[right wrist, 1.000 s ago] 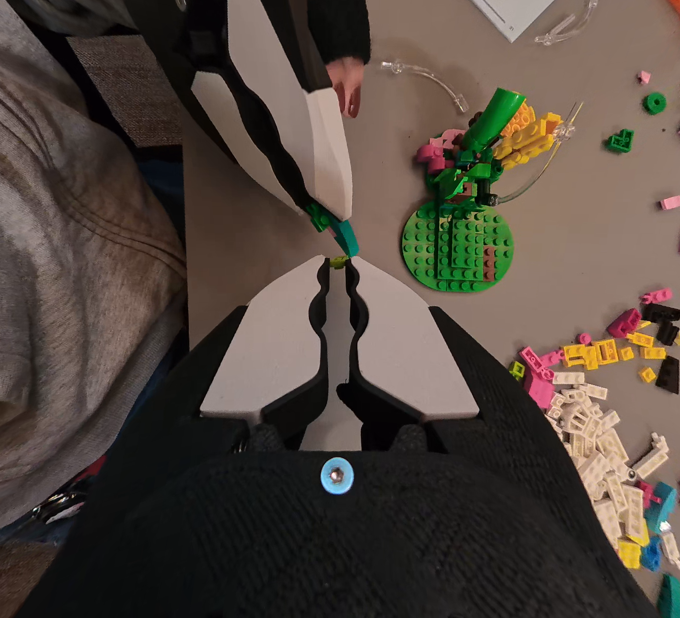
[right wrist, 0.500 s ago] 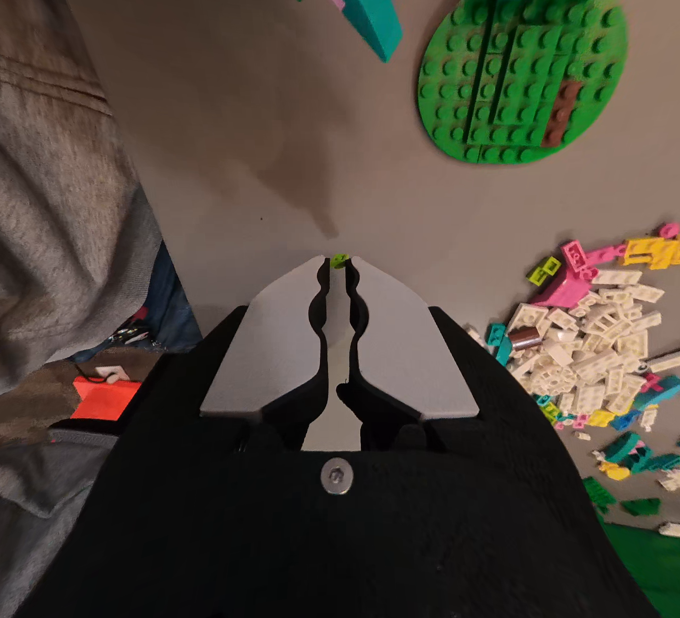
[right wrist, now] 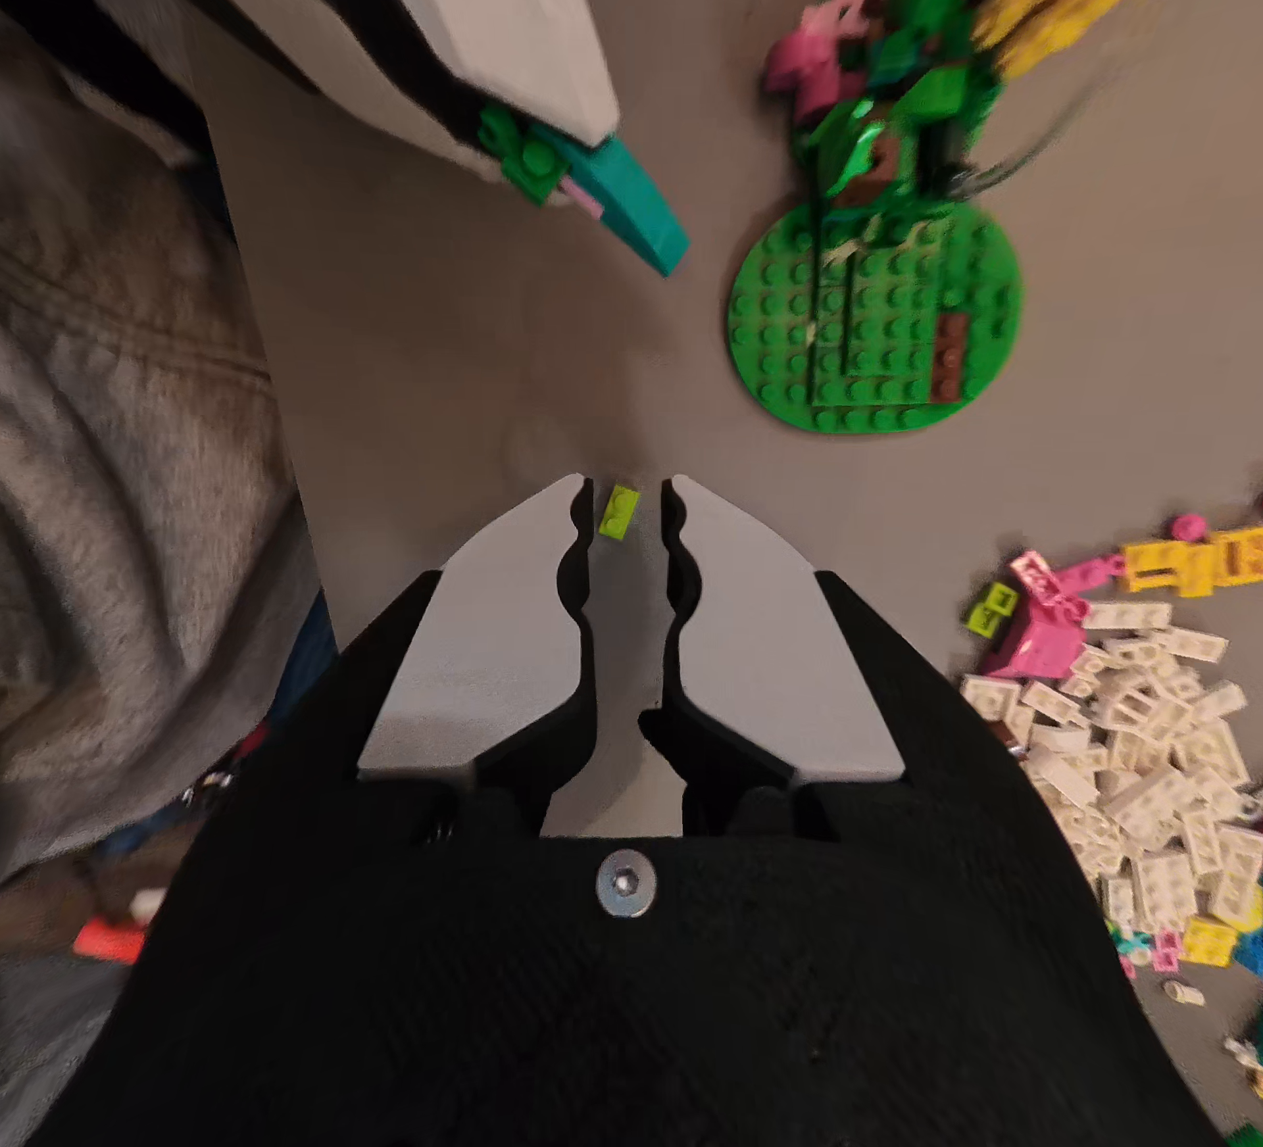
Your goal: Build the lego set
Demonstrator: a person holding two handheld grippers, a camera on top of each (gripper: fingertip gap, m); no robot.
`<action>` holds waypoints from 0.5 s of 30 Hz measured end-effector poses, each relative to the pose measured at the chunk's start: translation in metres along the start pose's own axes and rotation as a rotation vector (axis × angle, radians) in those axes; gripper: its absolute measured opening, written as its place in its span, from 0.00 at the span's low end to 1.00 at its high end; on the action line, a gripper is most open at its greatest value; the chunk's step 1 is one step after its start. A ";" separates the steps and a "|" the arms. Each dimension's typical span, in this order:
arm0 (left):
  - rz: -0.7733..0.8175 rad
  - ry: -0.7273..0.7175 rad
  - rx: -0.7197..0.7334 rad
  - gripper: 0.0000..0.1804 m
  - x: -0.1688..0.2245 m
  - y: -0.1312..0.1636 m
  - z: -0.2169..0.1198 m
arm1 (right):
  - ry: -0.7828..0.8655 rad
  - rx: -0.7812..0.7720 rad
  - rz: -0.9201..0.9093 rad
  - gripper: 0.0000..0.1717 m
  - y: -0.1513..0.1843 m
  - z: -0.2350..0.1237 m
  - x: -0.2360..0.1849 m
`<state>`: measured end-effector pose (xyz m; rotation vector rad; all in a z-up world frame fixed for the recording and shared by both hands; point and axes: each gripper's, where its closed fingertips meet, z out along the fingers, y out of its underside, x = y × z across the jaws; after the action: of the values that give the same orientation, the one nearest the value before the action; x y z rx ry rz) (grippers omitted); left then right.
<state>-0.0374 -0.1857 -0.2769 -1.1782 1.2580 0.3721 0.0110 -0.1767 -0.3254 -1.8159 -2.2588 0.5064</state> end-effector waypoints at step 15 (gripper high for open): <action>-0.081 0.047 0.094 0.05 0.004 -0.011 -0.006 | 0.515 0.357 -0.524 0.13 -0.058 -0.017 -0.006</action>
<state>-0.0306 -0.1968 -0.2739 -1.1587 1.2508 0.2245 -0.0338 -0.1910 -0.2869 -0.9833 -2.0007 0.2751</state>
